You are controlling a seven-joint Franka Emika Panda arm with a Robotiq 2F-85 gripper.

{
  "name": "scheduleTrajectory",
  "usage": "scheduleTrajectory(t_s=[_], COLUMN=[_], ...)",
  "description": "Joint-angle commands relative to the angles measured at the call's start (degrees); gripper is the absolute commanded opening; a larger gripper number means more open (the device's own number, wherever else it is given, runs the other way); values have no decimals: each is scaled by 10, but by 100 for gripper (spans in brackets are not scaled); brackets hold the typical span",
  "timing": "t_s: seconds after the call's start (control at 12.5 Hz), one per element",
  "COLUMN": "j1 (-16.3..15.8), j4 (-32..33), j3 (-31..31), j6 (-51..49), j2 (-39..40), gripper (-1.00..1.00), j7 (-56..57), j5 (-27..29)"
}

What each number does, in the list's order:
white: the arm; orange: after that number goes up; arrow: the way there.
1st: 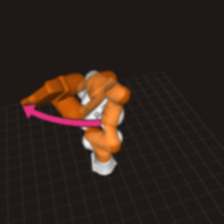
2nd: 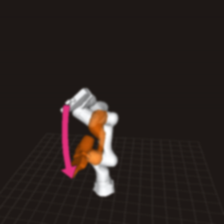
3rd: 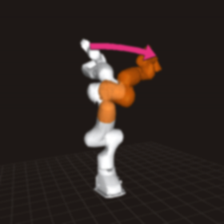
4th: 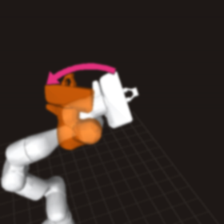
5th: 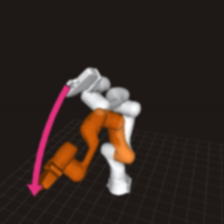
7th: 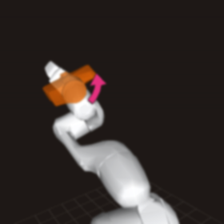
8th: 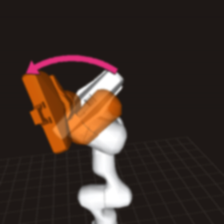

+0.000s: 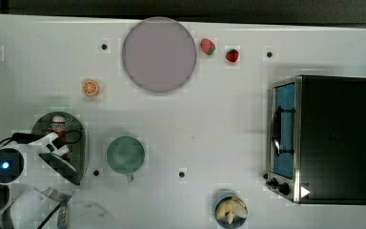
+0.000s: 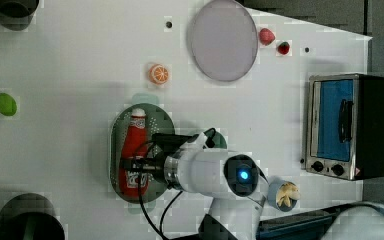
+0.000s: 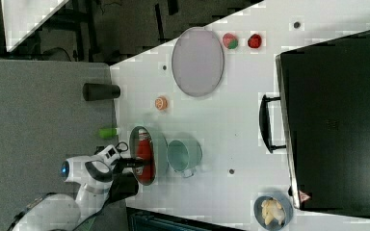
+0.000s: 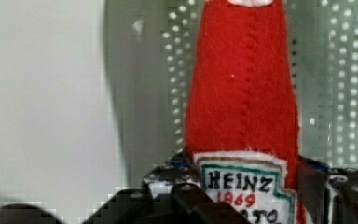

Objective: Pick ketchup from strainer and place it on the table

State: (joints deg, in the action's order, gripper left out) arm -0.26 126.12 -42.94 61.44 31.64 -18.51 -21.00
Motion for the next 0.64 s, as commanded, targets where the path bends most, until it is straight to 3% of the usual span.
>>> scheduleTrajectory(t_s=[0.08,0.4,0.64], j1=[36,87,123], j4=[-14,-52,-103], j3=[-52,-90,-82], j6=[-22,-138,-261], j2=[-98,-186,-222], gripper=[21,21,21], j7=[-25,16,126], j5=[57,171,238])
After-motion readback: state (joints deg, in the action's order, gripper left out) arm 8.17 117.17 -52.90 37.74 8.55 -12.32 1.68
